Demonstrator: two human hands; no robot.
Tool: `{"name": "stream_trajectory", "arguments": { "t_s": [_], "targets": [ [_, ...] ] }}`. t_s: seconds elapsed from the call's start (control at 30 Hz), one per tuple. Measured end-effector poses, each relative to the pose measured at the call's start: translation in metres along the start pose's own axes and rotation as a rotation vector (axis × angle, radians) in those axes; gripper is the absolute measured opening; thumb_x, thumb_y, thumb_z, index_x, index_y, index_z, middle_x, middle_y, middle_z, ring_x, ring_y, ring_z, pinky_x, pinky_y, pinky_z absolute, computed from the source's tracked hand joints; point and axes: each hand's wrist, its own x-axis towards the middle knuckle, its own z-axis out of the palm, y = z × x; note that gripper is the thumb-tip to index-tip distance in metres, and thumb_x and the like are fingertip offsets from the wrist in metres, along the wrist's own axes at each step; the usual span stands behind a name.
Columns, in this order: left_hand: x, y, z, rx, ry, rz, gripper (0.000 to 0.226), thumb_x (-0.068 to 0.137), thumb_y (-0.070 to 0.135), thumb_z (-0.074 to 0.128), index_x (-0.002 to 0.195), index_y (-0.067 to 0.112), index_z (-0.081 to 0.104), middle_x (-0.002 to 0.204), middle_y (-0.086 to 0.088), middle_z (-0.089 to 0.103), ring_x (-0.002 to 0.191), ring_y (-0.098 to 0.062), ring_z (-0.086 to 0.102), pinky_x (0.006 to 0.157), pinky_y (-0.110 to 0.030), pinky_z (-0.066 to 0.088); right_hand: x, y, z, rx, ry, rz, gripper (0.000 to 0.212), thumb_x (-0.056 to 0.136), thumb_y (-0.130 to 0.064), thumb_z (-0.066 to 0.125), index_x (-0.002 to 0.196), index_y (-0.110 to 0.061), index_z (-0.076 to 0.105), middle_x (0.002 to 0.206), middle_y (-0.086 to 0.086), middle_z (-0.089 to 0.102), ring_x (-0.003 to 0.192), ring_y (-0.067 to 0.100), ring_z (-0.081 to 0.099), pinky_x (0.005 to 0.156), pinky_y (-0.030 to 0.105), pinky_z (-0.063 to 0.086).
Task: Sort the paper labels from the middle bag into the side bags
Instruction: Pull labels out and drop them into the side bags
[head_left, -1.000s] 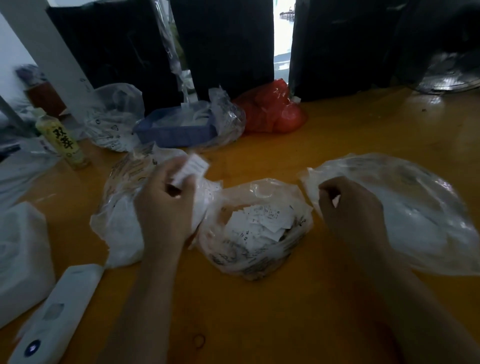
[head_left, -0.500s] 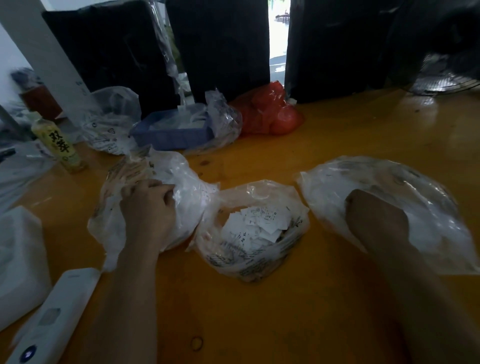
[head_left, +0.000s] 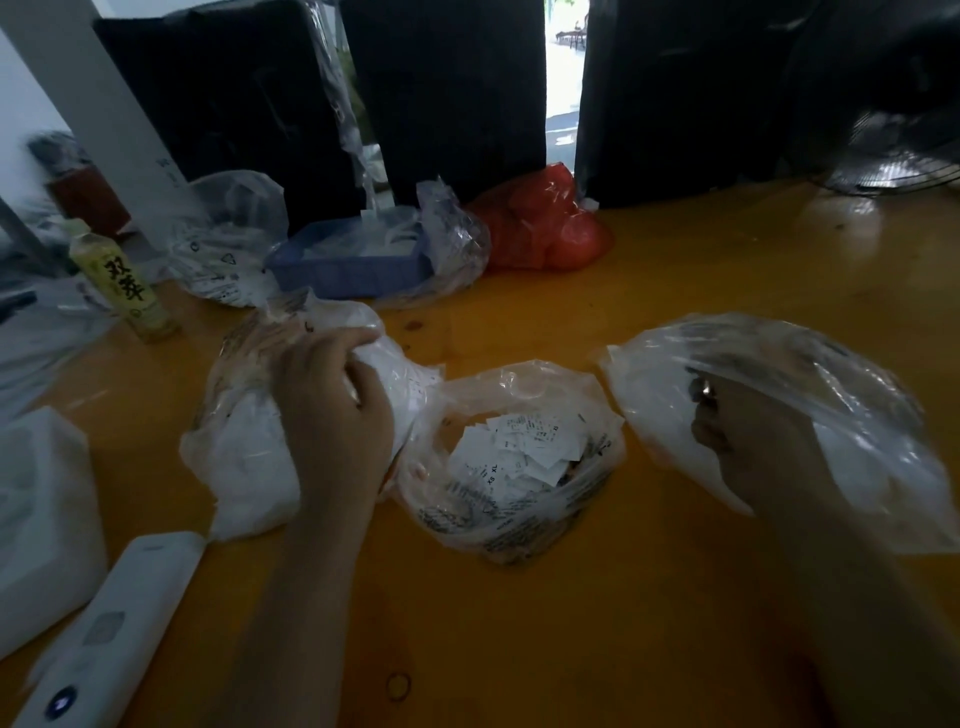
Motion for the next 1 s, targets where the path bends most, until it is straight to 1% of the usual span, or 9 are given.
{"name": "stream_trajectory", "arguments": {
  "t_s": [0.13, 0.27, 0.33, 0.43, 0.53, 0.6, 0.73, 0.83, 1.0],
  "targets": [
    [-0.037, 0.029, 0.013, -0.396, -0.380, -0.138, 0.025, 0.106, 0.008, 0.050, 0.109, 0.020, 0.071, 0.106, 0.012, 0.071, 0.069, -0.009, 0.060, 0.059, -0.017, 0.050, -0.001, 0.007, 0.004, 0.090, -0.336, 0.143, 0.014, 0.103, -0.020, 0.050, 0.096, -0.011, 0.058, 0.068, 0.002, 0.053, 0.042, 0.008, 0.030, 0.037, 0.019, 0.023],
    [-0.059, 0.035, 0.028, -0.479, -0.740, -0.346, 0.032, 0.109, 0.013, 0.046, 0.104, 0.033, 0.070, 0.103, 0.012, 0.071, 0.085, -0.004, 0.065, 0.075, -0.026, 0.059, -0.010, 0.018, 0.015, -0.124, -0.449, 0.078, 0.025, 0.102, -0.026, 0.055, 0.095, -0.007, 0.069, 0.084, 0.014, 0.071, 0.052, 0.014, 0.047, 0.044, 0.023, 0.037],
    [-0.061, 0.034, 0.031, -0.522, -0.760, -0.316, 0.030, 0.108, 0.017, 0.048, 0.107, 0.040, 0.066, 0.105, 0.018, 0.070, 0.092, -0.001, 0.066, 0.081, -0.023, 0.058, -0.016, 0.023, 0.022, -0.218, -0.463, 0.020, 0.031, 0.102, -0.032, 0.055, 0.088, -0.013, 0.075, 0.081, 0.011, 0.074, 0.051, 0.012, 0.050, 0.043, 0.020, 0.038],
    [-0.063, 0.034, 0.031, -0.601, -0.831, -0.304, 0.021, 0.096, 0.048, 0.051, 0.116, 0.052, 0.058, 0.110, 0.036, 0.062, 0.103, 0.005, 0.064, 0.083, -0.011, 0.052, -0.024, 0.029, 0.032, -0.277, -0.519, -0.060, 0.036, 0.103, -0.038, 0.054, 0.085, -0.016, 0.076, 0.075, 0.008, 0.073, 0.047, 0.010, 0.049, 0.041, 0.018, 0.037],
    [-0.062, 0.036, 0.032, -0.718, -0.855, -0.388, 0.045, 0.094, 0.067, 0.050, 0.128, 0.038, 0.062, 0.104, 0.036, 0.066, 0.096, 0.003, 0.069, 0.078, -0.012, 0.054, -0.028, 0.036, 0.041, -0.428, -0.509, -0.224, 0.035, 0.103, -0.040, 0.051, 0.085, -0.020, 0.073, 0.075, 0.003, 0.073, 0.048, 0.010, 0.051, 0.044, 0.020, 0.040],
    [-0.062, 0.035, 0.033, -0.773, -0.840, -0.467, 0.047, 0.097, 0.063, 0.057, 0.131, 0.030, 0.063, 0.104, 0.020, 0.075, 0.095, -0.005, 0.074, 0.079, -0.019, 0.058, -0.030, 0.039, 0.044, -0.580, -0.490, -0.369, 0.026, 0.102, -0.040, 0.052, 0.087, -0.026, 0.068, 0.077, -0.007, 0.073, 0.051, 0.010, 0.057, 0.048, 0.020, 0.045],
    [-0.065, 0.029, 0.034, -0.795, -0.825, -0.537, 0.030, 0.098, 0.027, 0.072, 0.127, 0.027, 0.064, 0.100, 0.004, 0.080, 0.095, -0.011, 0.077, 0.079, -0.020, 0.059, -0.033, 0.046, 0.047, -0.616, -0.508, -0.503, 0.006, 0.099, -0.033, 0.060, 0.095, -0.036, 0.064, 0.088, -0.022, 0.070, 0.072, 0.004, 0.067, 0.057, 0.016, 0.050],
    [-0.065, 0.028, 0.036, -0.826, -0.803, -0.589, 0.033, 0.096, 0.018, 0.075, 0.126, 0.025, 0.064, 0.098, 0.000, 0.080, 0.095, -0.016, 0.077, 0.085, -0.029, 0.061, -0.032, 0.050, 0.047, -0.544, -0.502, -0.491, 0.019, 0.095, -0.029, 0.066, 0.110, -0.039, 0.059, 0.093, -0.021, 0.067, 0.080, 0.004, 0.068, 0.065, 0.021, 0.056],
    [-0.065, 0.024, 0.036, -0.838, -0.808, -0.546, 0.033, 0.095, 0.017, 0.076, 0.124, 0.031, 0.065, 0.098, 0.000, 0.079, 0.097, -0.015, 0.076, 0.087, -0.030, 0.062, -0.030, 0.049, 0.047, -0.468, -0.494, -0.448, 0.036, 0.094, -0.026, 0.069, 0.123, -0.037, 0.052, 0.096, -0.013, 0.068, 0.067, 0.011, 0.064, 0.054, 0.020, 0.050]
  ]
}}
